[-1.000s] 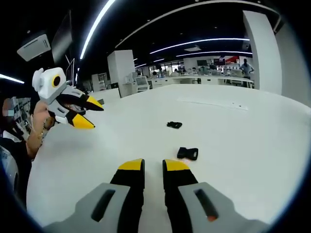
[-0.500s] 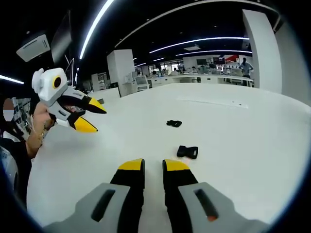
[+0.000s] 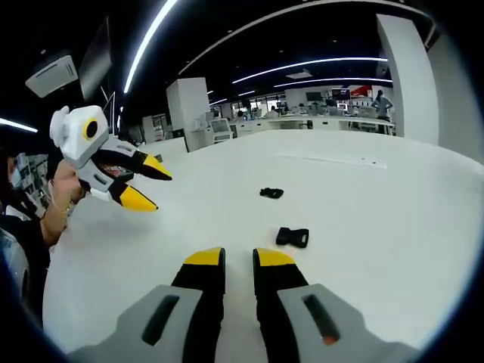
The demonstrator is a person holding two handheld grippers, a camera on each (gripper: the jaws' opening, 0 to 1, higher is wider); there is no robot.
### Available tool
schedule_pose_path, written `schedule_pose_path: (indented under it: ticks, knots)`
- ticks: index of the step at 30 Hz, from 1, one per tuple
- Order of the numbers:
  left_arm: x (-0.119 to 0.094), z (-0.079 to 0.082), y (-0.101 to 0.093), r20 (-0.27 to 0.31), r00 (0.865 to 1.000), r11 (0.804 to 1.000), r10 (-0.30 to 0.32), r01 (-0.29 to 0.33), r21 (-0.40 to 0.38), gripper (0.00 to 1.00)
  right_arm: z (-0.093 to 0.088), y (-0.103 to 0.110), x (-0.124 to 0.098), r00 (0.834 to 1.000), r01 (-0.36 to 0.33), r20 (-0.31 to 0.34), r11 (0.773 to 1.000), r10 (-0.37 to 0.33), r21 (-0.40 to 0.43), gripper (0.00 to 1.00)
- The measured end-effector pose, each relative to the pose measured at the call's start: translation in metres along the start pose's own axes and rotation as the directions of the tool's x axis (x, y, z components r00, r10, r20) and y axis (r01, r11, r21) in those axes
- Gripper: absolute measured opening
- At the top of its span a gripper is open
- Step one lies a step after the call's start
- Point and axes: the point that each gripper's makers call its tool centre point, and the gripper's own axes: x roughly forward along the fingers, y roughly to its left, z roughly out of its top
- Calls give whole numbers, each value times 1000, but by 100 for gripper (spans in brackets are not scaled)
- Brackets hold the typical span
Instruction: Snap the two parts of the plastic buckle together until the buckle closes and remains connected.
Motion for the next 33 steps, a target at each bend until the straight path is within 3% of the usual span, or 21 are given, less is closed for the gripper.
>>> schedule_pose_path:
  ticks: [19, 33]
  knots:
    - [12, -1, 3, -30, 999, 1000, -15, 15, -2, 30, 1, -1, 0, 1000, -5, -2, 1000, 5, 7, 15]
    - [24, 8, 8, -47, 999, 1000, -26, 26, 3, 30, 4, -1, -1, 1000, -6, 3, 1000, 6, 3, 15]
